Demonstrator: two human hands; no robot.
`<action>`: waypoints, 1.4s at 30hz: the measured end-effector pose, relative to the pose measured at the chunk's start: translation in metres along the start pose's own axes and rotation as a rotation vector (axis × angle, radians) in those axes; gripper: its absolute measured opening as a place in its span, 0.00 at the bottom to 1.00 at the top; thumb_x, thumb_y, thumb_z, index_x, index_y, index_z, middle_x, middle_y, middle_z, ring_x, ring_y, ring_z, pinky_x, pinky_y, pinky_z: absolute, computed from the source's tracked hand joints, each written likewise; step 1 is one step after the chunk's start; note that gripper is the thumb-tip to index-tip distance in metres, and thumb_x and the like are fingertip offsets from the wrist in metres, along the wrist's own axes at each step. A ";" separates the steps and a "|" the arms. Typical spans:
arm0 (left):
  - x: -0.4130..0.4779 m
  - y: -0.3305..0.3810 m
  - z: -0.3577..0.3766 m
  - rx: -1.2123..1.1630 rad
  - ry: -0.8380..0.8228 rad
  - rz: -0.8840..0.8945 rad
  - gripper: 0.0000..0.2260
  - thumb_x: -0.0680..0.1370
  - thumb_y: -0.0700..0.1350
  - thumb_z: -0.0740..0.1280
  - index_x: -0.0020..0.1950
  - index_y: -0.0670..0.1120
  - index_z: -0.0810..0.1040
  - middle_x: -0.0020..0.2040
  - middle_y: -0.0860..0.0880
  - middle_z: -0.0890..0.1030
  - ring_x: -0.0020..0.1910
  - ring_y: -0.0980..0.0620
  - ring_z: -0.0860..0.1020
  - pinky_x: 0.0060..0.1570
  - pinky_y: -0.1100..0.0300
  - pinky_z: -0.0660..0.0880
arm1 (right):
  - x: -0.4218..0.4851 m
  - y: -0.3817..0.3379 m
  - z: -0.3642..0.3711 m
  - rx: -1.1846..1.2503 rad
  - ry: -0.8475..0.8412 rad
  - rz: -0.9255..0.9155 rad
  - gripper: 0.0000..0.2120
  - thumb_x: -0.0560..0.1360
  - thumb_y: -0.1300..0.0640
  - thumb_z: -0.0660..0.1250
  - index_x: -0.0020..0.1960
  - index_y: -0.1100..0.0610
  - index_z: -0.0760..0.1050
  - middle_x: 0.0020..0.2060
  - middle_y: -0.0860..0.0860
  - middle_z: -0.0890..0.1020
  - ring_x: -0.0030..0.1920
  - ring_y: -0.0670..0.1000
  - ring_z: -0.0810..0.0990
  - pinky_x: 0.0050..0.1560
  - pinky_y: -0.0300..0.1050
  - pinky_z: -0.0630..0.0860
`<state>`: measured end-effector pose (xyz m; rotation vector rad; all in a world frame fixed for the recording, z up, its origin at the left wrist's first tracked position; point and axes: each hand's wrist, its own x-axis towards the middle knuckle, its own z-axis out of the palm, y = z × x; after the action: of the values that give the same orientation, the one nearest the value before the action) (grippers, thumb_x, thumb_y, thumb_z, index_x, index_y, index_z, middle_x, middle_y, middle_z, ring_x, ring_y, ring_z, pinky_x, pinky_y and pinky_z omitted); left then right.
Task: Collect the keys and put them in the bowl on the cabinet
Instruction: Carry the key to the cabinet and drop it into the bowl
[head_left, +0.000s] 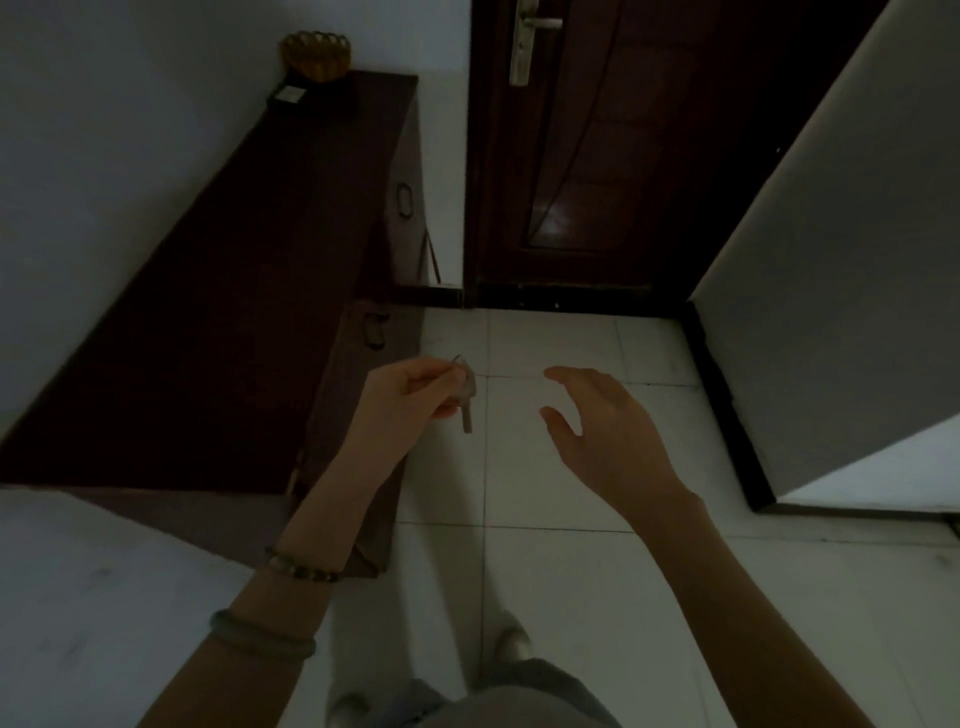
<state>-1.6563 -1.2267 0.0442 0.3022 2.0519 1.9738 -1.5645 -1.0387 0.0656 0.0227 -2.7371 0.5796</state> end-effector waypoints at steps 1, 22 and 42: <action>0.006 0.001 0.012 -0.013 -0.001 -0.002 0.11 0.75 0.41 0.67 0.39 0.56 0.84 0.35 0.55 0.85 0.38 0.56 0.82 0.43 0.59 0.81 | 0.002 0.012 -0.005 -0.008 -0.001 -0.005 0.17 0.72 0.61 0.68 0.60 0.62 0.72 0.51 0.59 0.81 0.49 0.57 0.78 0.48 0.42 0.70; 0.196 0.002 0.069 -0.096 0.125 -0.072 0.07 0.75 0.38 0.66 0.44 0.47 0.83 0.38 0.50 0.85 0.42 0.50 0.83 0.43 0.60 0.81 | 0.165 0.146 0.028 0.050 -0.075 -0.061 0.18 0.73 0.59 0.67 0.61 0.61 0.71 0.53 0.59 0.80 0.52 0.57 0.77 0.50 0.45 0.73; 0.479 0.025 -0.007 -0.088 0.265 -0.042 0.06 0.76 0.38 0.65 0.48 0.43 0.81 0.43 0.45 0.83 0.40 0.54 0.81 0.41 0.65 0.79 | 0.458 0.194 0.102 0.074 -0.114 -0.145 0.18 0.72 0.60 0.68 0.61 0.62 0.71 0.53 0.59 0.79 0.52 0.58 0.76 0.48 0.44 0.71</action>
<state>-2.1099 -1.0706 0.0433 -0.0231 2.0954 2.1696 -2.0452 -0.8764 0.0545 0.2785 -2.7919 0.6563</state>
